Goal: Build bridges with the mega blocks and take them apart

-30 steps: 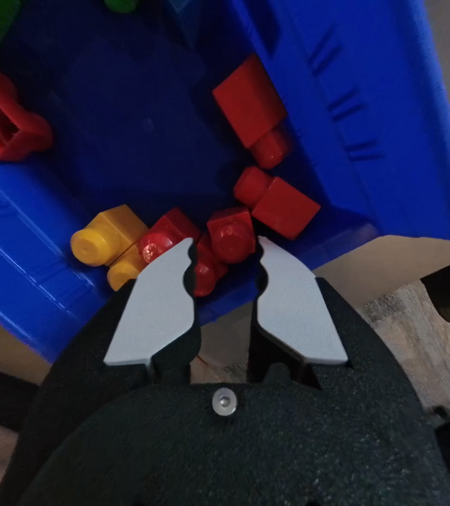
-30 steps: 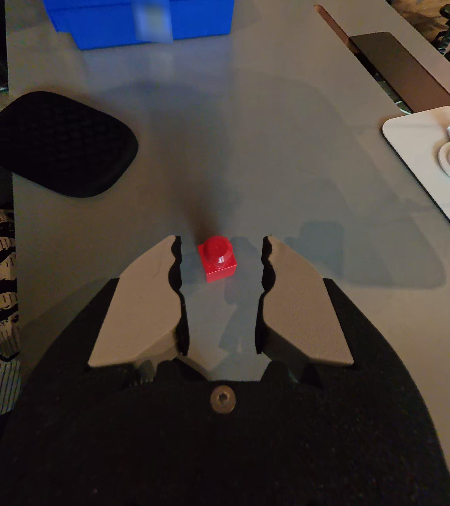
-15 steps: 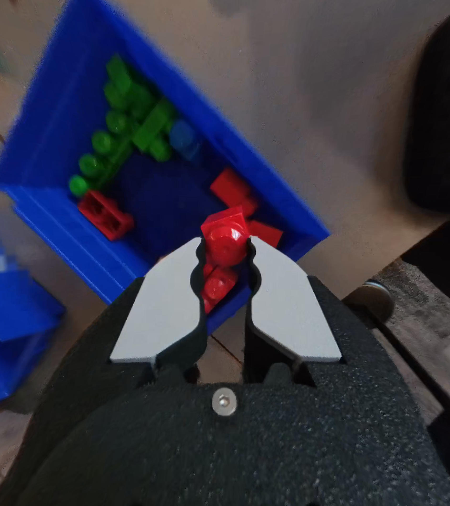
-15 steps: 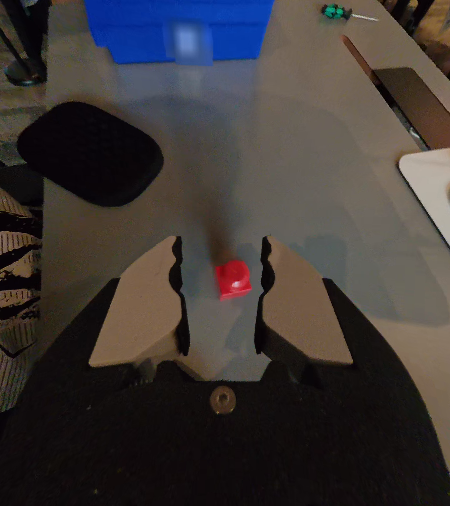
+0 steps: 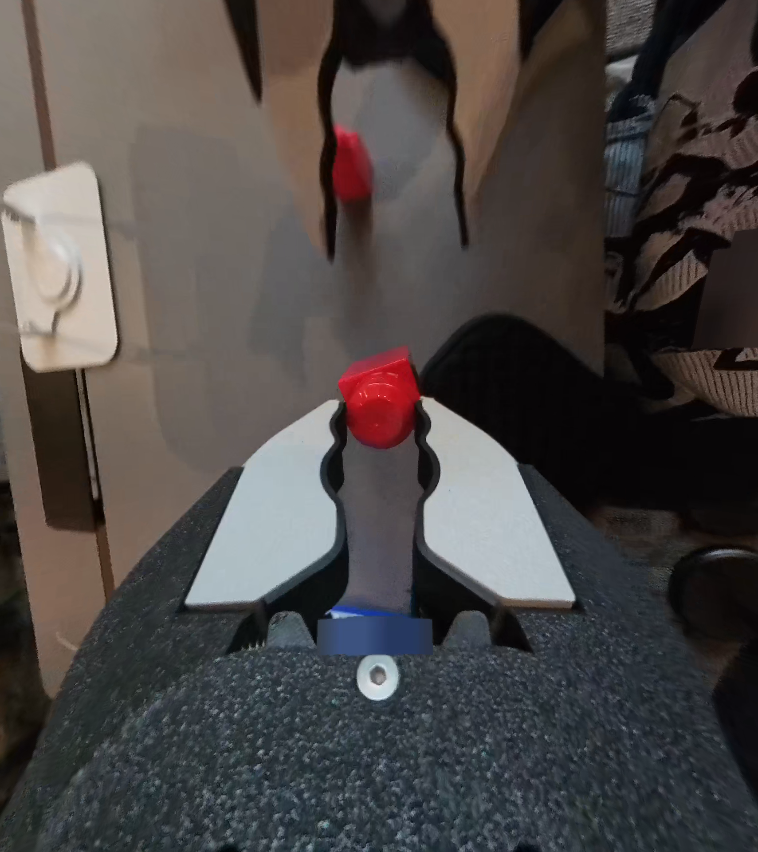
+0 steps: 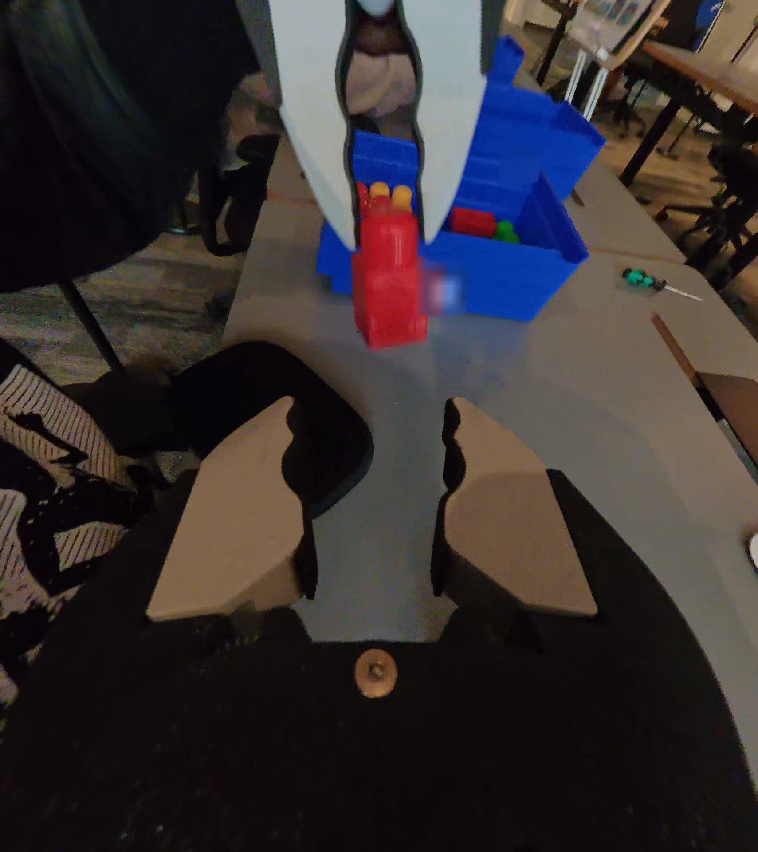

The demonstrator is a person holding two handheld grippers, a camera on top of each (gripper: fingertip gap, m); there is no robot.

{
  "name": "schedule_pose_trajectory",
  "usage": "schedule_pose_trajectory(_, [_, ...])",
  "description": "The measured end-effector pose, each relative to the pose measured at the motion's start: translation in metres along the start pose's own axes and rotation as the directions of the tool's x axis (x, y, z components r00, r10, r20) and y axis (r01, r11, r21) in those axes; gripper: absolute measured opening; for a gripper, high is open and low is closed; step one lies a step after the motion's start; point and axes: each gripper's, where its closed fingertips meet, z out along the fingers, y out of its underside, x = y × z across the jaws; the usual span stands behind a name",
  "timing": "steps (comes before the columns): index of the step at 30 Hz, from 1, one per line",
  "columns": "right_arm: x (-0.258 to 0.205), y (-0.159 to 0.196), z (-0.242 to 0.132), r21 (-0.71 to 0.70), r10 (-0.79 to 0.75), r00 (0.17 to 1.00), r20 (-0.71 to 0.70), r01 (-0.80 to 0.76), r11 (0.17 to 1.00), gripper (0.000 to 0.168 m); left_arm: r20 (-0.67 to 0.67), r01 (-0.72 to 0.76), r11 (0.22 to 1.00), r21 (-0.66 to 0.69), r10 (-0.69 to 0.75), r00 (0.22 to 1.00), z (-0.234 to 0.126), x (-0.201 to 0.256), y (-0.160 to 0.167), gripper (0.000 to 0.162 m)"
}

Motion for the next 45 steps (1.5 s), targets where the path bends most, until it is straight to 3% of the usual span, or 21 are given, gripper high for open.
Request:
schedule_pose_trajectory(6, [-0.003,0.003,0.015,-0.003,-0.024,1.0,-0.013,0.024,1.0,0.056,-0.051,-0.103,0.994,0.038,0.104,0.993,0.026,0.007,-0.04,0.028])
schedule_pose_trajectory(11, [-0.001,0.006,0.011,0.013,-0.055,0.998,-0.023,0.055,0.998,0.035,-0.055,-0.11,0.989,0.095,0.116,0.992,0.029,0.009,-0.051,0.028])
schedule_pose_trajectory(13, [0.002,0.004,0.006,0.04,-0.076,0.996,-0.049,0.078,0.996,0.035,-0.017,-0.085,0.983,0.16,0.089,0.996,0.028,0.006,-0.057,0.029])
schedule_pose_trajectory(15, [0.007,-0.003,-0.003,0.11,-0.072,0.995,-0.068,0.079,0.991,0.034,0.051,-0.033,0.957,0.288,0.019,0.999,0.022,-0.001,-0.067,0.042])
schedule_pose_trajectory(20, [0.01,-0.027,-0.029,0.339,-0.002,1.0,-0.013,0.007,0.941,0.035,0.054,0.135,0.707,0.694,-0.239,0.97,0.008,-0.009,-0.087,0.057])
schedule_pose_trajectory(22, [0.009,-0.029,-0.032,0.372,0.007,1.0,0.016,-0.012,0.928,0.035,0.018,0.172,0.603,0.779,-0.296,0.955,0.005,-0.009,-0.089,0.053])
schedule_pose_trajectory(24, [0.009,-0.029,-0.033,0.377,0.001,1.0,0.018,-0.008,0.926,0.035,-0.024,0.209,0.55,0.809,-0.325,0.946,0.006,-0.007,-0.089,0.051])
schedule_pose_trajectory(27, [0.006,-0.028,-0.032,0.375,-0.015,0.999,0.03,0.003,0.927,0.035,-0.045,0.232,0.542,0.808,-0.335,0.941,0.011,-0.007,-0.089,0.05])
schedule_pose_trajectory(30, [0.005,-0.026,-0.029,0.359,-0.026,0.999,0.023,0.016,0.933,0.035,-0.063,0.23,0.527,0.818,-0.314,0.947,0.01,-0.004,-0.094,0.034])
schedule_pose_trajectory(39, [0.007,-0.016,-0.026,0.308,-0.027,0.999,0.023,0.019,0.951,0.035,-0.024,0.192,0.562,0.804,-0.292,0.956,0.02,-0.003,-0.089,0.033])
schedule_pose_trajectory(42, [0.014,-0.006,-0.034,0.257,-0.016,1.0,-0.004,0.017,0.966,0.052,0.028,0.158,0.584,0.796,-0.296,0.955,0.028,-0.008,-0.083,0.033])
schedule_pose_trajectory(45, [0.033,0.007,-0.063,0.248,0.018,0.995,-0.102,0.008,0.969,0.054,0.034,0.158,0.604,0.782,-0.295,0.955,0.043,-0.014,-0.071,0.033])
